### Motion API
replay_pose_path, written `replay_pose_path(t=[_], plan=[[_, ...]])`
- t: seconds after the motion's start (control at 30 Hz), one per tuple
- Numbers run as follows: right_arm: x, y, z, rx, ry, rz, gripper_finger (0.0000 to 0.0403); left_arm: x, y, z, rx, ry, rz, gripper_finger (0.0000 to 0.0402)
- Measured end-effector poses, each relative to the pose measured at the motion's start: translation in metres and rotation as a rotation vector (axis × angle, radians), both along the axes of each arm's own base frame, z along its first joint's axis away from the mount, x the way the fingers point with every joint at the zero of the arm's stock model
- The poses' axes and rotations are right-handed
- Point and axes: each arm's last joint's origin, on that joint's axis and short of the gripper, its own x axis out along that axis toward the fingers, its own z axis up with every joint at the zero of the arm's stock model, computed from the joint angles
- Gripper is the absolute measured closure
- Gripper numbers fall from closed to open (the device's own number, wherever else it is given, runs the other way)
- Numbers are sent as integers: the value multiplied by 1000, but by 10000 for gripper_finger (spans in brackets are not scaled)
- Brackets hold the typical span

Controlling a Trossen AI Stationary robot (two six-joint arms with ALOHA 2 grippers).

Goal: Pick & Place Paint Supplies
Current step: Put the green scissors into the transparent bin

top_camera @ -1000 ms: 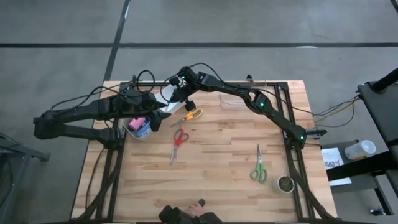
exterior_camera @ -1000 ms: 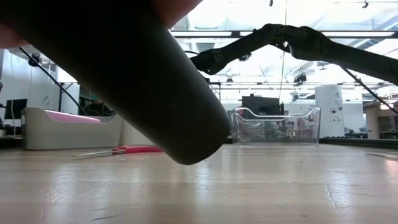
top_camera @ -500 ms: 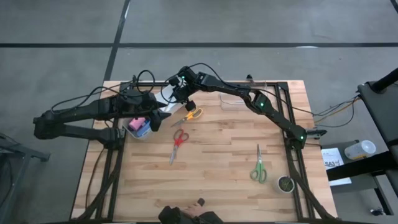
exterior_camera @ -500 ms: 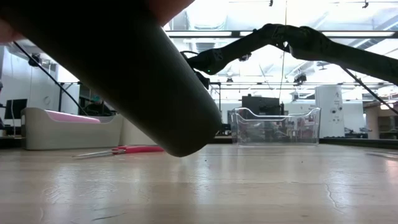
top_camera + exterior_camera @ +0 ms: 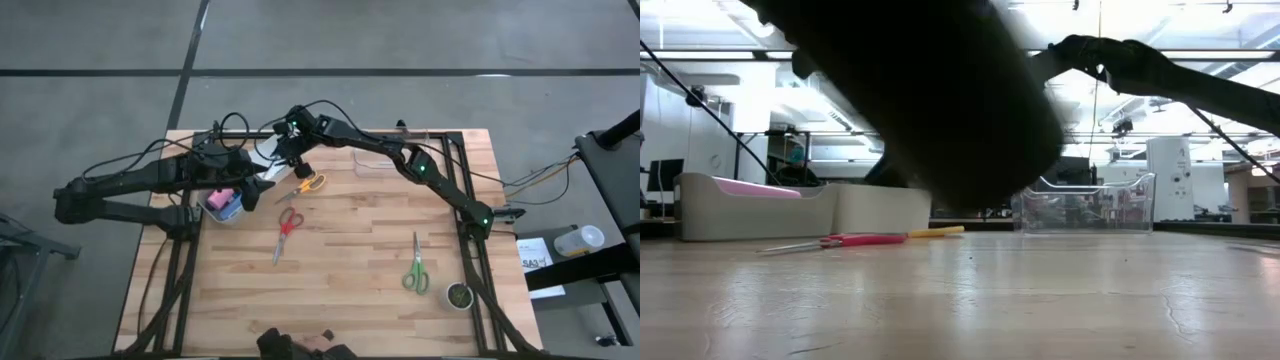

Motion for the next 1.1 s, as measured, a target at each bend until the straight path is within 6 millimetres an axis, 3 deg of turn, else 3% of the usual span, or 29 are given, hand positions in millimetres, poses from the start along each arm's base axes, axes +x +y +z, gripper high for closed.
replay_pose_path(t=[0.3, 0.43, 0.7, 0.93, 1.1], plan=[[-12, 5, 54, 213, -18, -157, 255, 0, 0, 0, -1, 1, -1, 130], [-27, 13, 71, 243, 75, -161, 255, 0, 0, 0, -1, 2, -1, 130], [-59, 24, 68, 287, 377, -120, 255, 0, 0, 0, -1, 5, -1, 130], [-63, 28, 56, 298, 446, -97, 255, 0, 0, -1, -2, 6, -2, 130], [-67, 30, 34, 290, 503, -58, 255, 0, 0, -1, -2, 6, -2, 130]])
